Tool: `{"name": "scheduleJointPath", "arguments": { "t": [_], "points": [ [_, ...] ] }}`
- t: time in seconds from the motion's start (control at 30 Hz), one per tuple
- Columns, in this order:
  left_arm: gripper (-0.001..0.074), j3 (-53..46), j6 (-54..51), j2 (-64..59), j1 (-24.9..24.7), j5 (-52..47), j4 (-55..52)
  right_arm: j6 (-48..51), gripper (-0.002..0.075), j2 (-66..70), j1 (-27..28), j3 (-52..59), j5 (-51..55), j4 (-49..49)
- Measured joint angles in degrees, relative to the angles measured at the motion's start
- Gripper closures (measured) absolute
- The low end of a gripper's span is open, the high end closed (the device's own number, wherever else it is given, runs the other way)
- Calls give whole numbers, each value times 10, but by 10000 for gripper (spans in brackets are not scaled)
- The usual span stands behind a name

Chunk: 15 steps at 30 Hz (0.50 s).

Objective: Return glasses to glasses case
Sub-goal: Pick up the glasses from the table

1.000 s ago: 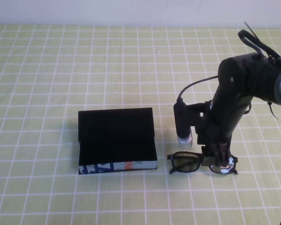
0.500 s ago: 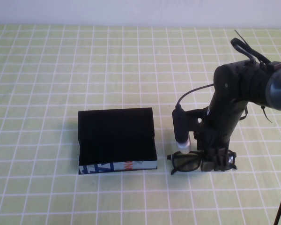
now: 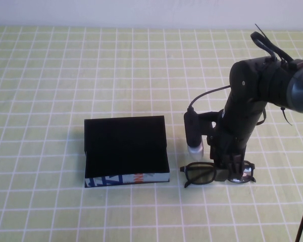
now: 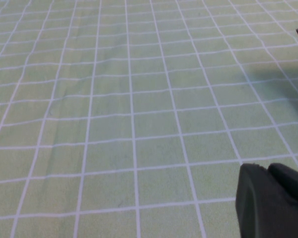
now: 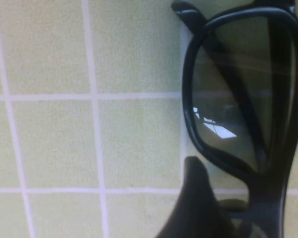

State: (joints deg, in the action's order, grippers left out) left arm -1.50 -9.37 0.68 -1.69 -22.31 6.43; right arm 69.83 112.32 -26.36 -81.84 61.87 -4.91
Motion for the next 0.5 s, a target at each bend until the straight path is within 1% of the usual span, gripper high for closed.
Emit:
{"name": "scheduleJointPath", "arguments": {
  "t": [0.2, 0.5],
  "points": [
    [737, 0, 0, 0, 0, 0, 0, 0, 325, 0, 0, 0, 0, 13],
    [737, 0, 0, 0, 0, 0, 0, -1, 325, 17, 0, 0, -4, 15]
  ]
}}
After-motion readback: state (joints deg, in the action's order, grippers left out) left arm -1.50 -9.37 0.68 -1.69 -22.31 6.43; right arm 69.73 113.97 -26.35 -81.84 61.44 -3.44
